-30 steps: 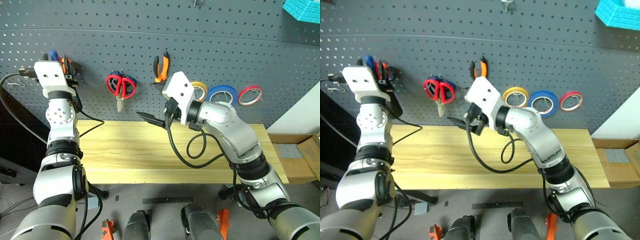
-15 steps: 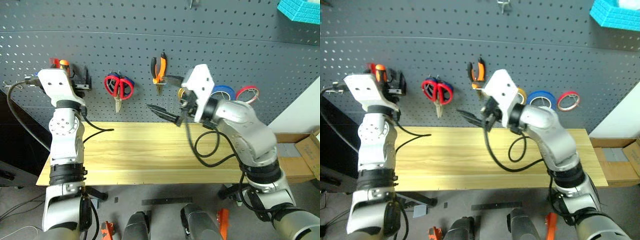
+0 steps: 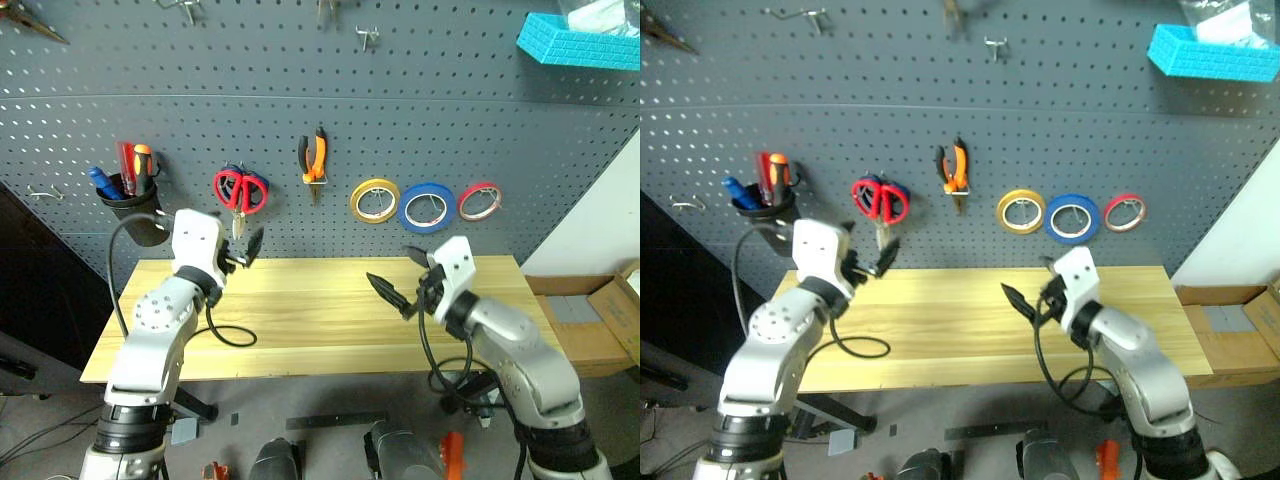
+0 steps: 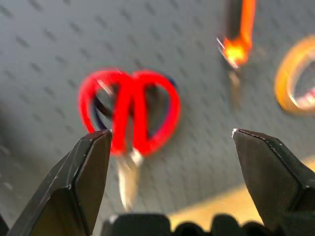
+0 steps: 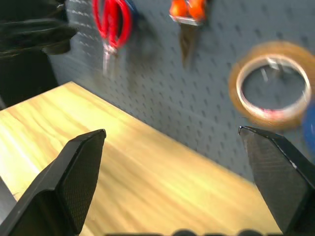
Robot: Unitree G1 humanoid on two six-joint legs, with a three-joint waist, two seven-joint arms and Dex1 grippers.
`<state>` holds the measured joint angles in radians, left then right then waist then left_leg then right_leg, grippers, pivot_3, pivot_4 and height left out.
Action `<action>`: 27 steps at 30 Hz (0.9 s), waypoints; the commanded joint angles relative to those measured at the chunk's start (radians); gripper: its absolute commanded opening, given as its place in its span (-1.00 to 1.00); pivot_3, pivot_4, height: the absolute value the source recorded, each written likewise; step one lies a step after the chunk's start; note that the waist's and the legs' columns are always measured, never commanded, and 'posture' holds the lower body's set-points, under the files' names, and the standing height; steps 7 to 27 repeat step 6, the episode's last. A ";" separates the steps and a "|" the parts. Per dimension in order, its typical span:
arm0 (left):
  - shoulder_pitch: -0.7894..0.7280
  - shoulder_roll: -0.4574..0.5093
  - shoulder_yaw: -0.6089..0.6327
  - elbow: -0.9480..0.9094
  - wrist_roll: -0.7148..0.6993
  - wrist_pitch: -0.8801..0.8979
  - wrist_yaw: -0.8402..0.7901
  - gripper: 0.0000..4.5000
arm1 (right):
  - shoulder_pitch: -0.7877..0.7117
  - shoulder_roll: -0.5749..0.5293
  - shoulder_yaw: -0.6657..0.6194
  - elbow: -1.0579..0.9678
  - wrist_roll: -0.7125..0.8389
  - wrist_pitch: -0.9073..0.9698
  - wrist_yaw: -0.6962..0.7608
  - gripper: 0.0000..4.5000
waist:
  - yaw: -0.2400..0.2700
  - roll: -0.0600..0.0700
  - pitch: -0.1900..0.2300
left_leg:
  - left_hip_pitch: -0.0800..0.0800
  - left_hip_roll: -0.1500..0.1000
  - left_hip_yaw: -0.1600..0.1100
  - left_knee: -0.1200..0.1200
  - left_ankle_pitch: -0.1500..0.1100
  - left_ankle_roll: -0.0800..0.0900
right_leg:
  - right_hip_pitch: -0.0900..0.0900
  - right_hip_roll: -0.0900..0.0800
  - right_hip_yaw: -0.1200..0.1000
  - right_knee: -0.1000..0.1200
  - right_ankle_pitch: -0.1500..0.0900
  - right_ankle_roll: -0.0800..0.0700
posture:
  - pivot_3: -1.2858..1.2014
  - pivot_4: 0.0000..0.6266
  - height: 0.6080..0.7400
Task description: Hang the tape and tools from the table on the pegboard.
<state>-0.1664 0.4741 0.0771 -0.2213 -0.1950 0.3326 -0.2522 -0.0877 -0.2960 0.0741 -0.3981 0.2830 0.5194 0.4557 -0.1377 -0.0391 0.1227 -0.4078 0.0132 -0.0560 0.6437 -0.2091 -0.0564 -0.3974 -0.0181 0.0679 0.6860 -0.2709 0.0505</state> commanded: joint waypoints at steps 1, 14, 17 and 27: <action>0.059 -0.031 -0.008 0.064 0.047 -0.088 0.001 0.86 | 0.036 0.030 -0.068 0.140 -0.032 -0.162 -0.038 1.00 | -0.001 0.002 -0.006 | 0.008 0.000 0.001 -0.002 0.000 0.000 | 0.009 0.000 0.000 -0.004 -0.001 0.001 | -0.04 -0.95 1.00; 0.126 -0.084 0.022 0.187 0.065 -0.188 0.013 0.86 | 0.042 0.004 -0.069 0.429 -0.178 -0.446 -0.091 1.00 | -0.001 0.003 -0.030 | 0.015 0.000 0.004 -0.002 0.000 0.000 | 0.016 0.000 0.002 -0.007 -0.003 0.000 | -0.04 -1.00 1.00; 0.126 -0.084 0.022 0.187 0.065 -0.188 0.013 0.86 | 0.042 0.004 -0.069 0.429 -0.178 -0.446 -0.091 1.00 | -0.001 0.003 -0.030 | 0.015 0.000 0.004 -0.002 0.000 0.000 | 0.016 0.000 0.002 -0.007 -0.003 0.000 | -0.04 -1.00 1.00; 0.126 -0.084 0.022 0.187 0.065 -0.188 0.013 0.86 | 0.042 0.004 -0.069 0.429 -0.178 -0.446 -0.091 1.00 | -0.001 0.003 -0.030 | 0.015 0.000 0.004 -0.002 0.000 0.000 | 0.016 0.000 0.002 -0.007 -0.003 0.000 | -0.04 -1.00 1.00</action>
